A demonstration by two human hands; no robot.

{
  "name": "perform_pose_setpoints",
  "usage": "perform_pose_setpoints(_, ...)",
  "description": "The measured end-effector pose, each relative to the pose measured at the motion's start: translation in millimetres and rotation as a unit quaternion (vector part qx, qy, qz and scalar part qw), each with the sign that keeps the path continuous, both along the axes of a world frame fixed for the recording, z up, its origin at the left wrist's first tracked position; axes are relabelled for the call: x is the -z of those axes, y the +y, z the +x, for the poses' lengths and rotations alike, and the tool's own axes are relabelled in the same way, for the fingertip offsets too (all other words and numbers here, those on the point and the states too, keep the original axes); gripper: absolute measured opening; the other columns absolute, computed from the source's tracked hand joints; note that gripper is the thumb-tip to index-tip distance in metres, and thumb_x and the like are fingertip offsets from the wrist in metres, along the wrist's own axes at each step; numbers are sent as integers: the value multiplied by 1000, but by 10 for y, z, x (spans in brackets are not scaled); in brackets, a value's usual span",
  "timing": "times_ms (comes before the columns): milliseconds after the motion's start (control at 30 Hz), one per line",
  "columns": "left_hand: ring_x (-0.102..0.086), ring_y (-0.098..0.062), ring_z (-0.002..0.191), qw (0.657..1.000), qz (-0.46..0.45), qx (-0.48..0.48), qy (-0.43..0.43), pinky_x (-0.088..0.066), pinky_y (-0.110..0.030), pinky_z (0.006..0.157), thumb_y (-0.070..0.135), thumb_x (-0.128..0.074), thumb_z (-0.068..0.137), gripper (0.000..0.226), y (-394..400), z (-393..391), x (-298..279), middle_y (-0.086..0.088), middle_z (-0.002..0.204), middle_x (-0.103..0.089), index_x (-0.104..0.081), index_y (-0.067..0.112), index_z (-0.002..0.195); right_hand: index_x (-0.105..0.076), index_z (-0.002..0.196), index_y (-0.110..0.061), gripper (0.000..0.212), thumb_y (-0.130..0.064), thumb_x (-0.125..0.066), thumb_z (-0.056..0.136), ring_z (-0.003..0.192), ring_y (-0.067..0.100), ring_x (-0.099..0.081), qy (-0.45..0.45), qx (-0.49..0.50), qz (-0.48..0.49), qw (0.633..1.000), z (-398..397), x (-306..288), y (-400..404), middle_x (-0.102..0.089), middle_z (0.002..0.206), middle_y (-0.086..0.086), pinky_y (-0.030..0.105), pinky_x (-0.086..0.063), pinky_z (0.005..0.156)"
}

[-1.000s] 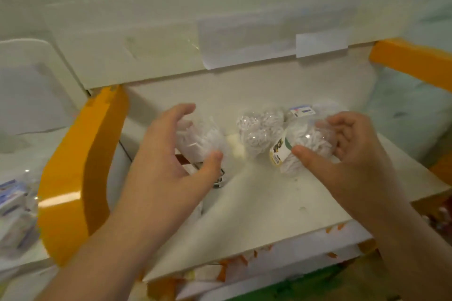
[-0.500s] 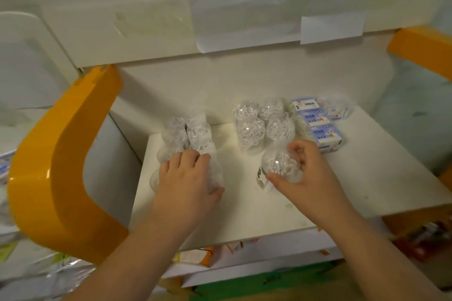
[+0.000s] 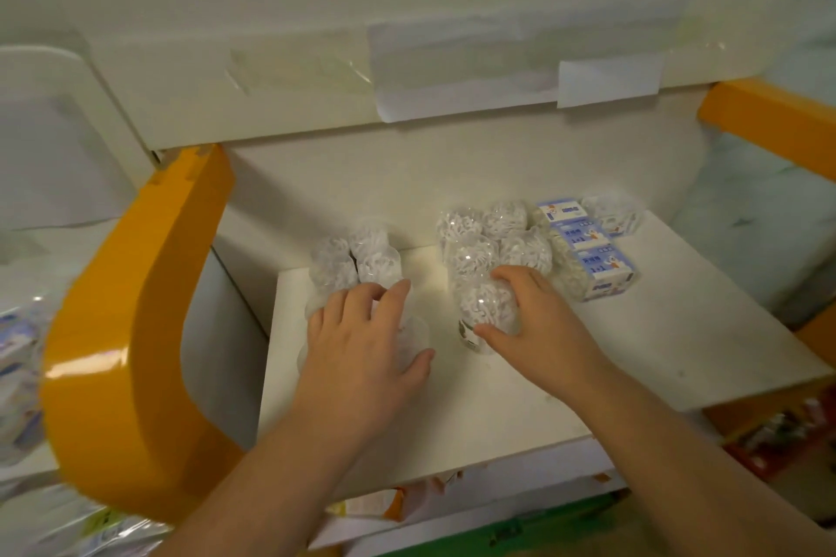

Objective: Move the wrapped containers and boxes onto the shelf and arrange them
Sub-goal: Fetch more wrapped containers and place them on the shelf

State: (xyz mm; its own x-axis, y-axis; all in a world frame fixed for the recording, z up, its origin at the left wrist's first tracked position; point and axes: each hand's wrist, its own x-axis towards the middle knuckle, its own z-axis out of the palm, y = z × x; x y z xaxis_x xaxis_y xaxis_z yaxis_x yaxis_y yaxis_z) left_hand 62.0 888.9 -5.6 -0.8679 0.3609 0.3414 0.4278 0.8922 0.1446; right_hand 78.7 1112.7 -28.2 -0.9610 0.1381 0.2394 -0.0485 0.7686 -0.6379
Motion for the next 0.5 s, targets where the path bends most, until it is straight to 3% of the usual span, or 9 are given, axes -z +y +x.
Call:
perform_pose_setpoints(267, -44, -22, 120, 999, 31, -19, -17, -35, -39, 102, 59, -53, 75, 71, -5, 85, -87, 3, 128, -54, -46, 28, 139, -42, 138, -31, 70, -34, -78, 78, 117, 8, -49, 4, -4, 26, 1000, 7, 32, 59, -46, 135, -10, 24, -41, 98)
perform_pose_setpoints(400, -39, -19, 129, 999, 35, -22, -31, -28, -35, 109, 54, -59, 82, 70, -4, 139, -152, 5, 137, -50, -40, 29, 144, -36, 145, -28, 81, -37, -79, 76, 129, 7, -41, 8, -9, 23, 1000, 84, -52, 146, -43, 141, -10, 19, -30, 101)
perform_pose_setpoints(500, -38, -17, 131, 998, 56, -30, -20, -27, -31, 111, 49, -61, 85, 67, -5, 200, -241, 5, 138, -49, -42, 26, 145, -38, 144, -28, 78, -36, -78, 77, 121, 0, -42, 32, -18, 20, 999, 167, -154, 218, -43, 139, -12, 16, -30, 97)
